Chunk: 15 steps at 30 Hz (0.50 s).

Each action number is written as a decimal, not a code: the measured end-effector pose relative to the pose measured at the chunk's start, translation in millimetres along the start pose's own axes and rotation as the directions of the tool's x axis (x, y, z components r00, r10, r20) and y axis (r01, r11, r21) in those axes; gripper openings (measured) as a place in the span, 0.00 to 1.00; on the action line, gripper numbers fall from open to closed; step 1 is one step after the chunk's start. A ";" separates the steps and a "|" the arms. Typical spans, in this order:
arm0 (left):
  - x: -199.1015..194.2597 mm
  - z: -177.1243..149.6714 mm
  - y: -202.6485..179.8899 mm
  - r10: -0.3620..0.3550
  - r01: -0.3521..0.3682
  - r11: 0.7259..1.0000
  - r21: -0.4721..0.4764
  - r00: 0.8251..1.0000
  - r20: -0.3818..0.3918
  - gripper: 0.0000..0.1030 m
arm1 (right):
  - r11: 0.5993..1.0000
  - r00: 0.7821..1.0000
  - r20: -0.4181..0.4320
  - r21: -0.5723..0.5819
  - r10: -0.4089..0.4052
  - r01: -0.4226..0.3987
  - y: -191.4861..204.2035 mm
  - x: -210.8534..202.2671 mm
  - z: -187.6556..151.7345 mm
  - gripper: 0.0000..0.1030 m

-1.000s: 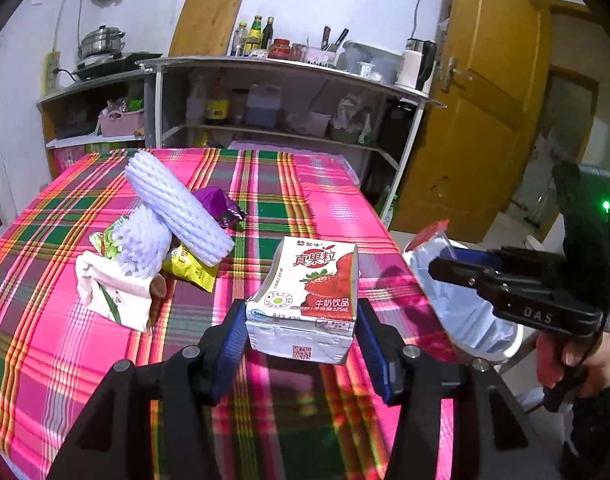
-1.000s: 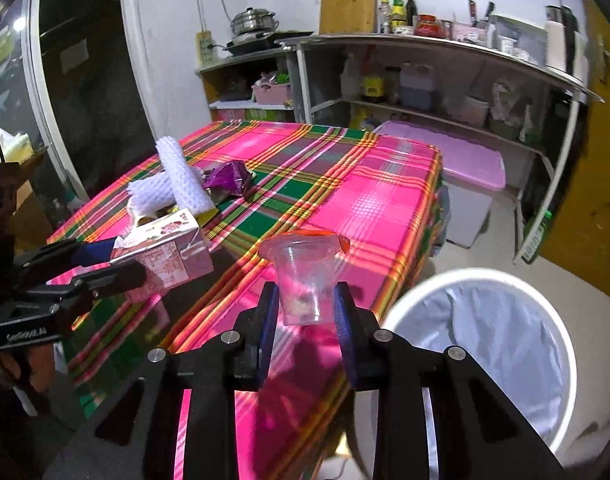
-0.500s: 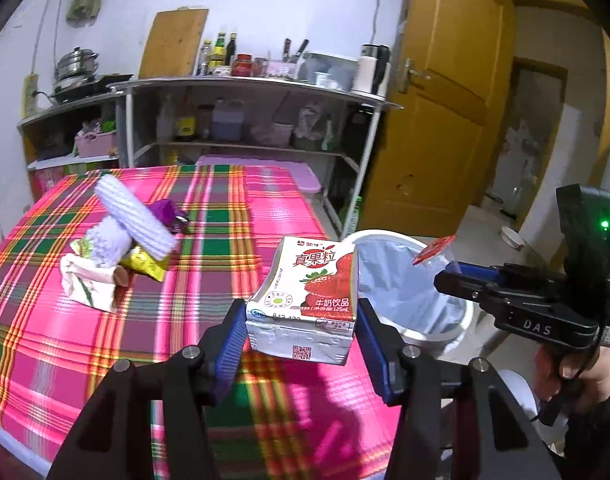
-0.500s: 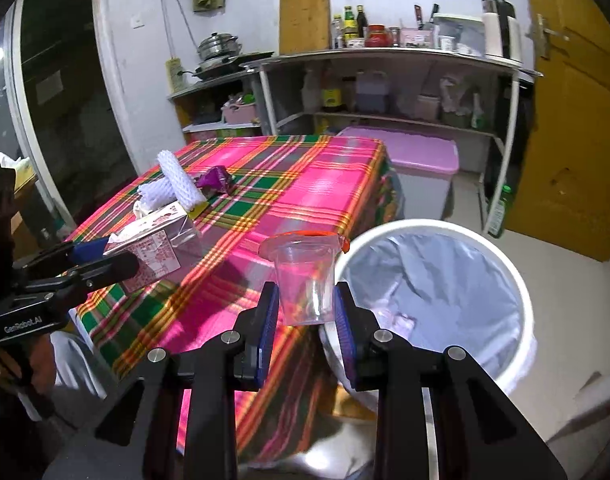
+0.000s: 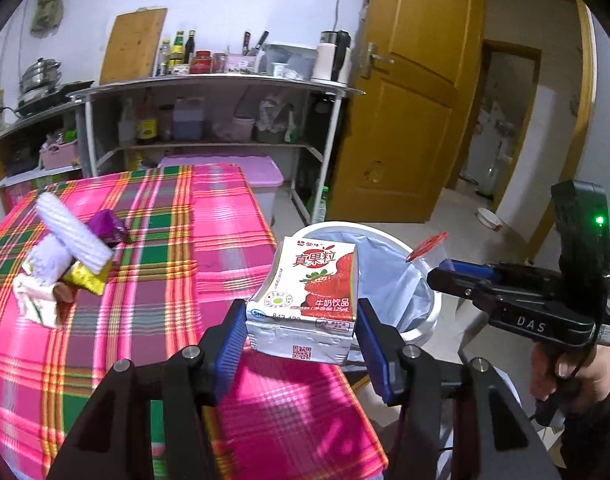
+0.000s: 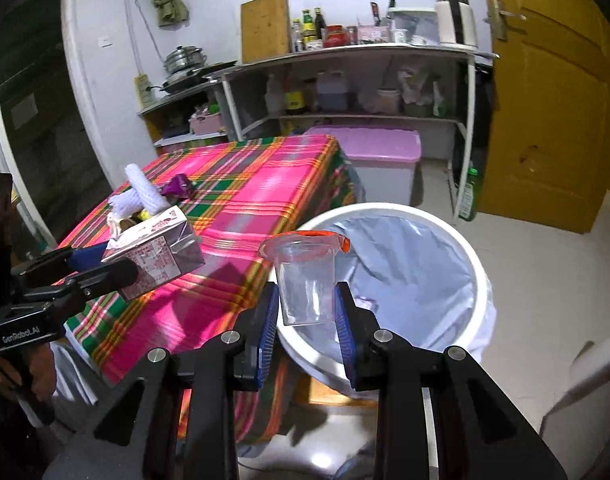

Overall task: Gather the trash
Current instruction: 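Carry the carton and cup over the trash bin and open both tools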

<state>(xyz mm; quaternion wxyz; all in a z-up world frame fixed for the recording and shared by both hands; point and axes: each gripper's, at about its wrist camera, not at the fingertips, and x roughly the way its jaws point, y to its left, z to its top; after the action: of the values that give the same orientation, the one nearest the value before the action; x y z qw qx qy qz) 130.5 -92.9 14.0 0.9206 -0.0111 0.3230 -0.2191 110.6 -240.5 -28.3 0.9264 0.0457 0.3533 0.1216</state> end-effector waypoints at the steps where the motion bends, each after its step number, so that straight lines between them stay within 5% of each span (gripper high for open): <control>1: 2.9 -0.2 -1.9 -0.004 0.004 1.000 0.004 1.000 -0.003 0.52 | 1.000 1.000 -0.003 0.007 -0.004 0.004 -2.9 1.8 -0.4 0.29; 15: 71.0 14.3 -19.5 -0.054 0.058 0.998 0.035 0.995 -0.085 0.52 | 0.995 0.995 -0.086 0.085 -0.044 0.051 -38.1 33.5 -14.2 0.29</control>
<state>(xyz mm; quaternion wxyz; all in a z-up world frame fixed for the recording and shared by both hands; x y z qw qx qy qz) 180.6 -141.4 -13.4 0.8997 0.0064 0.3570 -0.2511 132.6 -268.7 -66.9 0.9106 0.0723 0.3977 0.0857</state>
